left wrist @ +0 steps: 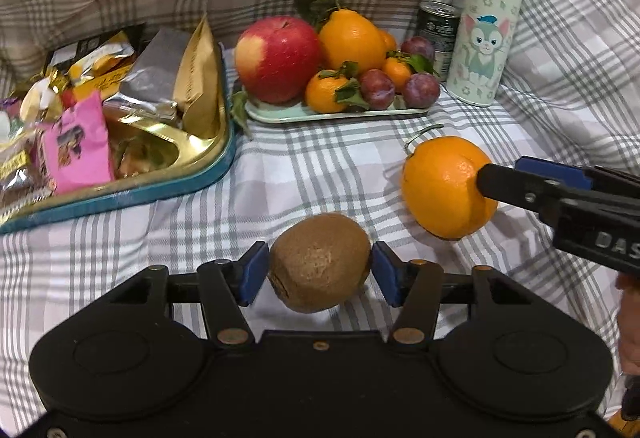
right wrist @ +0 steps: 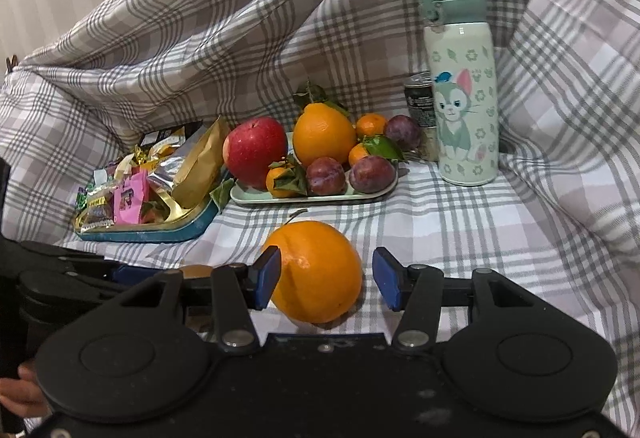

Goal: Organize fruits
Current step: 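Carry the kiwi in left gripper and orange in right gripper toward the gold tray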

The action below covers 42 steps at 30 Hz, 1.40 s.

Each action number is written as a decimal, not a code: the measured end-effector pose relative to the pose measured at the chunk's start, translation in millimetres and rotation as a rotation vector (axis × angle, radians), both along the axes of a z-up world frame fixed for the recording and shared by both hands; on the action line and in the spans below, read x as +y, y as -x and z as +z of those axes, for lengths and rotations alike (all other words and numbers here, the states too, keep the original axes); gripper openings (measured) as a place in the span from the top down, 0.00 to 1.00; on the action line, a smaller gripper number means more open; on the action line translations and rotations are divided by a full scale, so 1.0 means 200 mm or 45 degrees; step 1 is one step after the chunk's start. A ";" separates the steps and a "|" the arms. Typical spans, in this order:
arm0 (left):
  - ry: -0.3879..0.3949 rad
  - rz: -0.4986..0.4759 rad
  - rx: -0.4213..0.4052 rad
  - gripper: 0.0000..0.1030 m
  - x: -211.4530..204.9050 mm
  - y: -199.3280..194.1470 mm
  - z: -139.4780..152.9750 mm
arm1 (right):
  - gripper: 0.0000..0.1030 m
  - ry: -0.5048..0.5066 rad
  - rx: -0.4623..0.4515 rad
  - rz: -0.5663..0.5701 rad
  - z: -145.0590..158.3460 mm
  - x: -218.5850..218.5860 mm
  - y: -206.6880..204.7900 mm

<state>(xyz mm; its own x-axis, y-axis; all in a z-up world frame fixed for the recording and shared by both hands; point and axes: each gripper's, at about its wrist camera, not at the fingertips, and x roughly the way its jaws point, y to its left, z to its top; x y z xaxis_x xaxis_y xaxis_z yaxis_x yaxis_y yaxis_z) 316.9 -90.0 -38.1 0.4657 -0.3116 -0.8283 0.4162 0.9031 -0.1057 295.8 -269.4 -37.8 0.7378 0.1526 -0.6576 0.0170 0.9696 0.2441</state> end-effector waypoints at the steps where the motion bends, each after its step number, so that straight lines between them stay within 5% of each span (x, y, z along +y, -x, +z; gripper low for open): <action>1: 0.005 0.001 0.000 0.42 0.01 0.01 0.00 | 0.47 0.010 0.008 0.009 -0.01 0.01 -0.02; 15: 0.021 0.018 0.012 0.41 0.02 0.01 0.00 | 0.37 0.051 0.022 0.085 -0.09 0.13 -0.15; 26: 0.021 0.012 -0.004 0.41 0.01 0.00 0.00 | 0.30 -0.035 0.094 0.081 -0.15 0.15 -0.21; 39: -0.004 -0.013 -0.017 0.38 0.00 0.00 -0.02 | 0.32 -0.105 0.102 -0.036 -0.09 -0.01 -0.09; 42: 0.016 -0.011 0.070 0.38 -0.01 -0.04 -0.05 | 0.32 -0.092 0.100 -0.049 -0.07 -0.04 -0.04</action>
